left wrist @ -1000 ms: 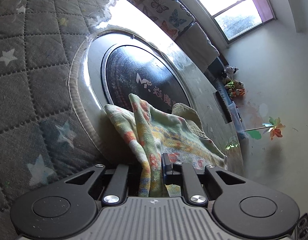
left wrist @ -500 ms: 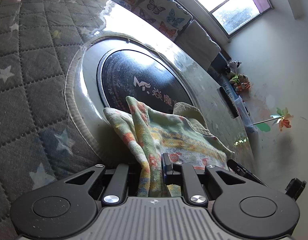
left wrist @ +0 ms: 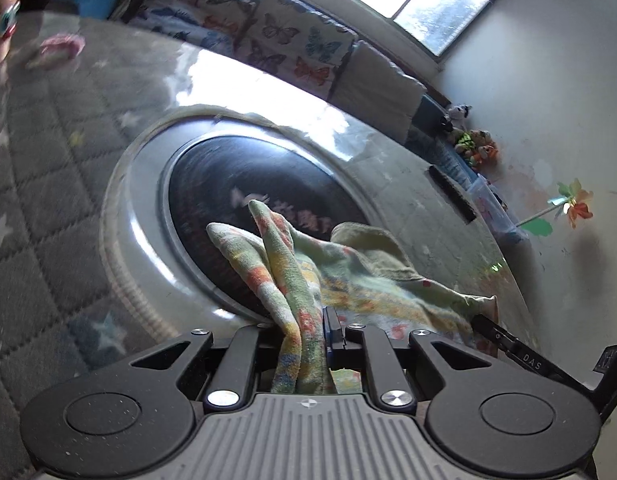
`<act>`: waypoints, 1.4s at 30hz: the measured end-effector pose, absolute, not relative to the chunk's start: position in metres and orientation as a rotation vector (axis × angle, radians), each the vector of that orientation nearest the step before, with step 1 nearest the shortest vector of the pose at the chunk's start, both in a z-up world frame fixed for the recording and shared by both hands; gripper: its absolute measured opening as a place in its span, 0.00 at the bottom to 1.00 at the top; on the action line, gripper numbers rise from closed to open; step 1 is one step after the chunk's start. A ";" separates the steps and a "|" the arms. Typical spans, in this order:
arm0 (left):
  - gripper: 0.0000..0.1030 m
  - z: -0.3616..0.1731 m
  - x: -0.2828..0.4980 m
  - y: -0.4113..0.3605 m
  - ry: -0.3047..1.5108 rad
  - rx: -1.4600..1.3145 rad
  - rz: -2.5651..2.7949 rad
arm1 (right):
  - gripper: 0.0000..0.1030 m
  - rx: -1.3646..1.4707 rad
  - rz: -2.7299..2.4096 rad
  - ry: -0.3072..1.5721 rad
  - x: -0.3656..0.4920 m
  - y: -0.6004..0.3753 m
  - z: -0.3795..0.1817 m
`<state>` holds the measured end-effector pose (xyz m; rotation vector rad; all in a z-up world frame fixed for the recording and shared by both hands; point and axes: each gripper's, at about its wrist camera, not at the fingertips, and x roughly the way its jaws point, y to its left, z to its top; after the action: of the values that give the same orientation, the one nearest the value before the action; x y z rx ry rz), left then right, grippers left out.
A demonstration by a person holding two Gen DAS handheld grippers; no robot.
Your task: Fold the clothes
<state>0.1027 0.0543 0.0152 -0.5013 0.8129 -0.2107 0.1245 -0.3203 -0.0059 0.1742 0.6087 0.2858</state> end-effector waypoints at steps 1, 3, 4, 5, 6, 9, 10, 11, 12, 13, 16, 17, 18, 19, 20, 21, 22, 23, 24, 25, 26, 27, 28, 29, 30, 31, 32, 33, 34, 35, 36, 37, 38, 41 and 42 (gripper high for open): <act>0.13 0.020 0.105 0.049 0.808 -0.485 -0.222 | 0.10 0.178 0.281 0.598 0.120 -0.324 -0.002; 0.12 0.027 0.112 0.035 0.800 -0.454 -0.248 | 0.10 0.179 0.265 0.579 0.112 -0.333 0.004; 0.12 0.031 0.116 0.027 0.797 -0.438 -0.263 | 0.10 0.178 0.253 0.569 0.109 -0.338 0.007; 0.12 0.034 0.121 0.018 0.794 -0.422 -0.278 | 0.10 0.176 0.239 0.560 0.108 -0.344 0.009; 0.11 0.036 0.125 0.009 0.792 -0.406 -0.292 | 0.10 0.173 0.224 0.552 0.106 -0.349 0.012; 0.11 0.043 0.141 -0.023 0.787 -0.363 -0.340 | 0.10 0.166 0.172 0.526 0.103 -0.368 0.021; 0.11 0.045 0.146 -0.033 0.786 -0.350 -0.356 | 0.10 0.164 0.152 0.517 0.103 -0.374 0.023; 0.11 0.047 0.152 -0.044 0.784 -0.337 -0.372 | 0.10 0.161 0.131 0.509 0.104 -0.381 0.026; 0.11 0.048 0.158 -0.054 0.782 -0.324 -0.387 | 0.10 0.159 0.110 0.502 0.105 -0.387 0.028; 0.11 0.049 0.163 -0.064 0.781 -0.310 -0.397 | 0.10 0.158 0.090 0.495 0.106 -0.394 0.030; 0.11 0.051 0.181 -0.091 0.780 -0.278 -0.425 | 0.10 0.158 0.042 0.476 0.111 -0.412 0.034; 0.11 0.051 0.186 -0.098 0.780 -0.270 -0.432 | 0.10 0.159 0.028 0.470 0.112 -0.418 0.035; 0.11 0.051 0.190 -0.105 0.781 -0.261 -0.439 | 0.10 0.158 0.015 0.464 0.113 -0.423 0.036; 0.11 0.051 0.195 -0.112 0.781 -0.251 -0.444 | 0.10 0.158 0.004 0.458 0.115 -0.428 0.037; 0.11 0.051 0.199 -0.119 0.780 -0.237 -0.448 | 0.10 0.159 -0.005 0.454 0.117 -0.432 0.038; 0.11 0.051 0.203 -0.126 0.780 -0.223 -0.452 | 0.10 0.161 -0.014 0.451 0.119 -0.437 0.038; 0.11 0.052 0.206 -0.134 0.778 -0.206 -0.455 | 0.10 0.163 -0.021 0.449 0.121 -0.441 0.038; 0.11 0.052 0.209 -0.140 0.775 -0.191 -0.456 | 0.10 0.165 -0.029 0.447 0.123 -0.445 0.038; 0.11 0.052 0.212 -0.146 0.775 -0.181 -0.458 | 0.10 0.168 -0.037 0.446 0.125 -0.449 0.037; 0.11 0.052 0.215 -0.151 0.775 -0.174 -0.461 | 0.10 0.171 -0.044 0.444 0.127 -0.452 0.037; 0.11 0.052 0.217 -0.156 0.775 -0.167 -0.464 | 0.10 0.176 -0.049 0.443 0.129 -0.455 0.036; 0.11 0.052 0.220 -0.161 0.775 -0.159 -0.466 | 0.10 0.179 -0.054 0.441 0.130 -0.458 0.036; 0.11 0.053 0.222 -0.166 0.773 -0.149 -0.467 | 0.10 0.179 -0.057 0.440 0.131 -0.460 0.036; 0.11 0.053 0.224 -0.171 0.771 -0.140 -0.468 | 0.10 0.179 -0.059 0.439 0.133 -0.462 0.036; 0.11 0.054 0.226 -0.175 0.769 -0.130 -0.468 | 0.10 0.177 -0.060 0.438 0.134 -0.464 0.036; 0.11 0.054 0.228 -0.179 0.767 -0.120 -0.466 | 0.10 0.176 -0.061 0.436 0.136 -0.465 0.036; 0.11 0.054 0.229 -0.183 0.765 -0.111 -0.463 | 0.10 0.176 -0.063 0.435 0.137 -0.466 0.036; 0.11 0.054 0.230 -0.186 0.763 -0.102 -0.460 | 0.10 0.175 -0.065 0.433 0.138 -0.467 0.037; 0.11 0.054 0.231 -0.189 0.760 -0.093 -0.456 | 0.10 0.176 -0.066 0.431 0.138 -0.467 0.038; 0.11 0.054 0.233 -0.193 0.757 -0.085 -0.452 | 0.10 0.176 -0.067 0.428 0.139 -0.467 0.038; 0.11 0.054 0.234 -0.195 0.755 -0.078 -0.451 | 0.10 0.176 -0.068 0.426 0.139 -0.467 0.039; 0.11 0.055 0.235 -0.198 0.752 -0.072 -0.450 | 0.10 0.175 -0.068 0.424 0.140 -0.468 0.039; 0.11 0.056 0.235 -0.199 0.749 -0.063 -0.448 | 0.10 0.174 -0.068 0.422 0.141 -0.468 0.040; 0.11 0.059 0.237 -0.204 0.740 -0.040 -0.445 | 0.10 0.172 -0.069 0.416 0.144 -0.470 0.041; 0.11 0.060 0.238 -0.205 0.738 -0.036 -0.444 | 0.10 0.172 -0.070 0.414 0.145 -0.470 0.041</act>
<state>0.2376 -0.2054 0.0600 -0.0360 0.7376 -0.4442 0.1447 -0.4704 0.0413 0.1722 0.4143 -0.0698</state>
